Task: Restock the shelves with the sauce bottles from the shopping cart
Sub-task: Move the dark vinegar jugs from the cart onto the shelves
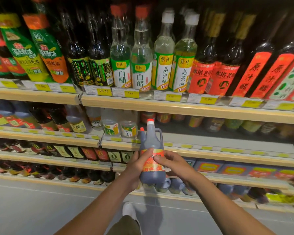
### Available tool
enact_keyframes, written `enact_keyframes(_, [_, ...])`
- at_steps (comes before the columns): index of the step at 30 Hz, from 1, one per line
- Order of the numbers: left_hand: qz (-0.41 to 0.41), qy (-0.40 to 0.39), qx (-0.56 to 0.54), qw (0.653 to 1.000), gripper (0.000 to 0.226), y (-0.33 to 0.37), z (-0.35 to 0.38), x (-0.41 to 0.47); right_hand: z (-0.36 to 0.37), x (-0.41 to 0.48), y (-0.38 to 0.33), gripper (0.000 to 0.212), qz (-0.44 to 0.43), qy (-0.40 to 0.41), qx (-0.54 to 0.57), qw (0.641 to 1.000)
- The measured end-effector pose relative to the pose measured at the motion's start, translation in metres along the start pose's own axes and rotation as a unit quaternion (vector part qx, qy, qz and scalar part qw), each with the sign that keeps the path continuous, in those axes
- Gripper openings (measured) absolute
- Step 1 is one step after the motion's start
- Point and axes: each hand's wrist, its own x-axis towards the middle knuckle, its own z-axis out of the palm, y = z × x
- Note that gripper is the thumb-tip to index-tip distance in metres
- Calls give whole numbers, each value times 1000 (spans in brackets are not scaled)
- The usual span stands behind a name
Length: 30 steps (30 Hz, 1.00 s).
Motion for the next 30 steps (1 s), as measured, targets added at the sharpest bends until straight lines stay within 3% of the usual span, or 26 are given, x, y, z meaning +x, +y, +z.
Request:
enact_keyframes(7, [-27,24,64,997,61,20,-1,46,-6,48,-13,46,11,46,14,999])
enact_keyframes(12, [6,105,150,983,43,43,-4,80,-18,88,-30,40,-24,76,28,996])
enact_keyframes(15, [21,107,170,980,20,56,-7,102,-25,111,-40,39,-43,96,3,994])
enact_keyframes(18, [22,95,160,982,25,62,-9,120,-34,134,-44,28,-33,136,-56,989])
enact_keyframes(22, [62,112,210,969,7,64,-11,130,-37,161,-40,49,-4,165,-136,977])
enact_keyframes(25, [55,90,244,964,14,67,-14,132,-35,175,-30,34,-34,154,-153,976])
enact_keyframes(27, [29,68,251,965,23,66,-17,136,-34,183,-18,46,-67,157,-159,972])
enact_keyframes(30, [31,70,286,955,21,61,-24,143,-27,188,-12,34,-89,167,-174,966])
